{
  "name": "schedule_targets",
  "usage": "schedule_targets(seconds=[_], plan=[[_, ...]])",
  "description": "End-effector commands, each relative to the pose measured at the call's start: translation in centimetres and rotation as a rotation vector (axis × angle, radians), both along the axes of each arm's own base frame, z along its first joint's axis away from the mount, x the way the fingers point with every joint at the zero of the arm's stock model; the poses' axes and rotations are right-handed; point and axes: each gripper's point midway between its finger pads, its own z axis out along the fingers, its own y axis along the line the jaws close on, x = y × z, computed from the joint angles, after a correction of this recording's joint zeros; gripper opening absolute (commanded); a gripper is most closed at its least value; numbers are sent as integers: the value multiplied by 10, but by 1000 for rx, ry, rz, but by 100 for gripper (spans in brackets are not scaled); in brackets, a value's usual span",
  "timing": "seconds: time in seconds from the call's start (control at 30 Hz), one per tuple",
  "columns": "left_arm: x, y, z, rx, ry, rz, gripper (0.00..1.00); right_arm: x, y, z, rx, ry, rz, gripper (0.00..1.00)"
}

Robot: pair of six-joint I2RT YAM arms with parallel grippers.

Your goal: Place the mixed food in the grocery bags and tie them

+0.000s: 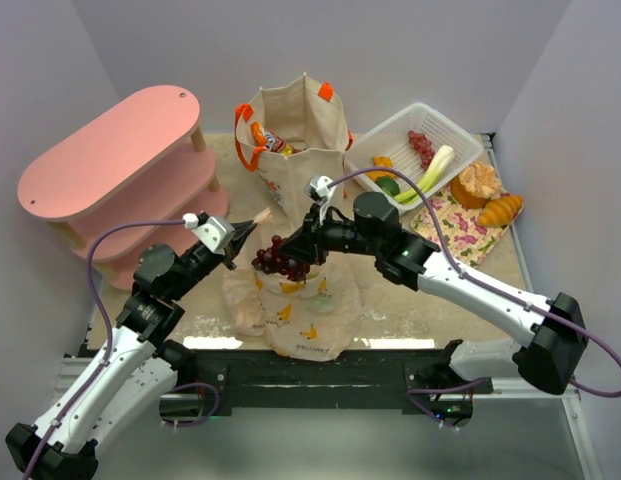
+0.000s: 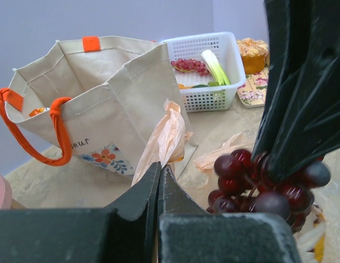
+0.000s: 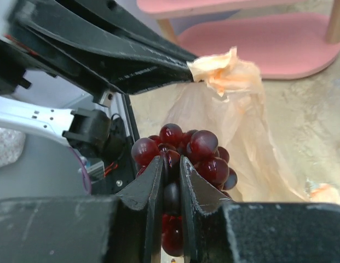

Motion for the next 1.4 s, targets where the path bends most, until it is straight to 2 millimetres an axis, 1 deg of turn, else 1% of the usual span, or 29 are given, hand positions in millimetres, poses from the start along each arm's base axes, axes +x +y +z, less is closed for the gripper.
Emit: schedule_targets(seconds=[0.0, 0.03, 0.1, 0.13, 0.17, 0.2, 0.33, 0.37, 0.43, 0.47, 0.53, 0.57, 0.67, 0.7, 0.77, 0.83, 0.87, 0.9, 0.97, 1.0, 1.03, 1.1, 1.13, 1.17, 1.23, 1.27, 1.3, 1.33, 1.37], plan=[[-3, -2, 14, -19, -53, -16, 0, 5, 18, 14, 63, -25, 25, 0], [-3, -2, 14, -18, -55, -16, 0, 8, 22, 4, 47, -10, 22, 0], [-4, -3, 15, -19, -58, -22, 0, 15, 25, -3, 38, -6, -4, 0], [-4, -3, 15, -18, -57, -22, 0, 19, 27, -13, 20, 5, -20, 0], [-4, -3, 15, -17, -58, -23, 0, 27, 26, -19, 9, 10, -64, 0], [-4, -2, 15, -17, -58, -20, 0, 30, 25, -25, -8, 20, -84, 0], [-5, -1, 17, -22, -63, -17, 0, 37, 22, -52, -52, 68, -141, 0], [-5, -2, 16, -21, -62, -20, 0, 39, 19, -55, -55, 81, -162, 0], [-5, -1, 17, -21, -67, -15, 0, 53, 7, -66, -101, 90, -273, 0], [-5, -1, 17, -22, -65, -14, 0, 54, -2, -75, -147, 109, -314, 0], [-5, -1, 18, -23, -67, -14, 0, 67, -16, -80, -183, 107, -419, 0], [-5, -1, 17, -22, -66, -15, 0, 67, -22, -85, -209, 113, -443, 0], [-5, -2, 17, -21, -66, -21, 0, 73, -25, -87, -220, 113, -476, 0], [-5, -3, 17, -21, -64, -25, 0, 70, -25, -97, -252, 135, -464, 0], [-5, -3, 16, -21, -62, -25, 0, 65, -18, -99, -249, 143, -422, 0], [-5, -2, 17, -23, -63, -22, 0, 55, -9, -102, -243, 154, -350, 0], [-5, -3, 17, -22, -64, -23, 0, 46, -3, -102, -240, 162, -301, 0], [-5, -3, 16, -21, -60, -23, 0, 42, 0, -101, -239, 159, -278, 4], [-4, -3, 16, -21, -58, -23, 0, 35, 5, -96, -241, 141, -242, 30], [-4, -3, 15, -19, -58, -23, 0, 30, 7, -95, -241, 140, -223, 41], [-4, -3, 15, -20, -57, -25, 0, 28, 6, -86, -228, 127, -216, 58], [-4, -3, 14, -17, -54, -23, 0, 28, 1, -76, -221, 109, -224, 71], [-4, -3, 14, -17, -55, -22, 0, 27, -3, -62, -203, 83, -228, 74], [-3, -3, 14, -17, -54, -22, 0, 25, -8, -58, -213, 74, -233, 75], [-3, -3, 14, -17, -54, -22, 0, 34, -18, -40, -211, 33, -295, 78], [-3, -3, 14, -17, -54, -20, 0, 37, -31, -34, -237, 21, -344, 79], [-3, -3, 13, -16, -53, -20, 0, 48, -43, -22, -246, -6, -422, 79], [-3, -3, 13, -15, -53, -19, 0, 58, -56, -16, -258, -23, -467, 79], [-3, -2, 13, -15, -53, -17, 0, 61, -69, -13, -273, -24, -496, 78]])
